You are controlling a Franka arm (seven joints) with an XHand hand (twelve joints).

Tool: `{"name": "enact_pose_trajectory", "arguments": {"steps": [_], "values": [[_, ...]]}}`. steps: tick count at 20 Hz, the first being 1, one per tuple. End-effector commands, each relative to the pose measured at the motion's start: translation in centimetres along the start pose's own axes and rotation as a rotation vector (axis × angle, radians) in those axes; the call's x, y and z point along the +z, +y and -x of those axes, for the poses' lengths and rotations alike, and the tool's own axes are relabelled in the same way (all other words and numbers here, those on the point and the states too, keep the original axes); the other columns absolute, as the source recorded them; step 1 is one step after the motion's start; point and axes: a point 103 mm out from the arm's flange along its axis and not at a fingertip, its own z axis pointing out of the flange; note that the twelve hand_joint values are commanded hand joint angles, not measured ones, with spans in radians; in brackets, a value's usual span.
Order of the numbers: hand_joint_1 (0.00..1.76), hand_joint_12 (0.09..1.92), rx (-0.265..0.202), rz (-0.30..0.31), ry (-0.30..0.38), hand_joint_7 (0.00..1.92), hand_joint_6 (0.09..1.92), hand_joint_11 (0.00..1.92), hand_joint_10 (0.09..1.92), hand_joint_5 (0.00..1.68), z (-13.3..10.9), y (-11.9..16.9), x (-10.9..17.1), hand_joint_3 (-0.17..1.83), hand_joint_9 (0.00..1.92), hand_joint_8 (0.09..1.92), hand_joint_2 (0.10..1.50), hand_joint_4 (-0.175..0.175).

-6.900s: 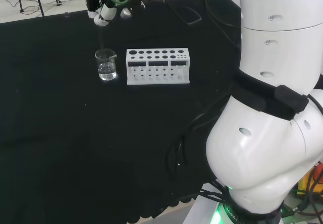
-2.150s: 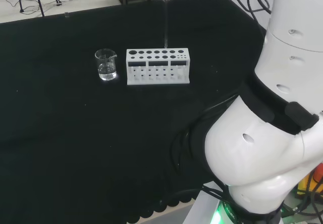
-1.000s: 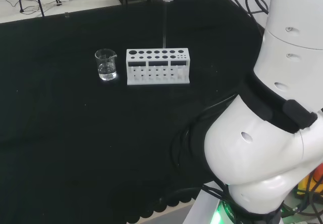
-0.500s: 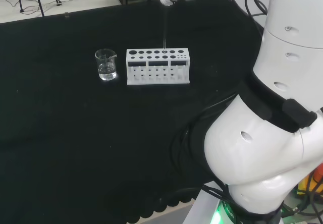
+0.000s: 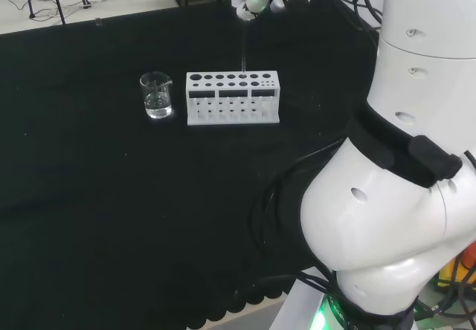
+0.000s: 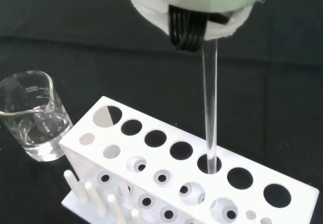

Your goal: Put the glass rod back on the white test tube rack.

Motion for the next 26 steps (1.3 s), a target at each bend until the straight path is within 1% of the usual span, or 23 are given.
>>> {"name": "enact_pose_trajectory", "arguments": {"steps": [1, 4, 9, 13, 18, 22, 26], "values": [[1.33, 0.86, -0.006, -0.017, 0.014, 1.40, 0.33, 1.47, 0.64, 1.29, 0.5, 0.4, 1.9, 0.57, 1.72, 0.66, 0.68, -0.175], [1.33, 0.86, -0.011, -0.013, 0.026, 1.40, 0.33, 1.47, 0.64, 1.29, 0.7, 0.2, 2.5, 0.57, 1.72, 0.66, 0.68, -0.175], [1.33, 0.86, 0.000, -0.008, 0.038, 1.40, 0.33, 1.47, 0.64, 1.29, 1.3, -0.4, 2.8, 0.57, 1.72, 0.66, 0.68, -0.175], [1.33, 0.85, 0.002, -0.010, 0.040, 1.40, 0.33, 1.47, 0.64, 1.29, 1.4, -0.6, 3.1, 0.57, 1.72, 0.66, 0.68, -0.175], [1.33, 0.85, -0.002, -0.015, 0.038, 1.40, 0.33, 1.47, 0.64, 1.29, 1.0, -0.5, 3.6, 0.57, 1.72, 0.66, 0.68, -0.175], [1.33, 0.85, -0.010, -0.028, 0.026, 1.40, 0.33, 1.47, 0.64, 1.29, 0.2, -0.1, 3.9, 0.57, 1.72, 0.66, 0.68, -0.175], [1.33, 0.85, -0.014, -0.029, 0.023, 1.40, 0.33, 1.47, 0.64, 1.29, -0.3, 0.1, 4.0, 0.57, 1.72, 0.65, 0.68, -0.175]]}}
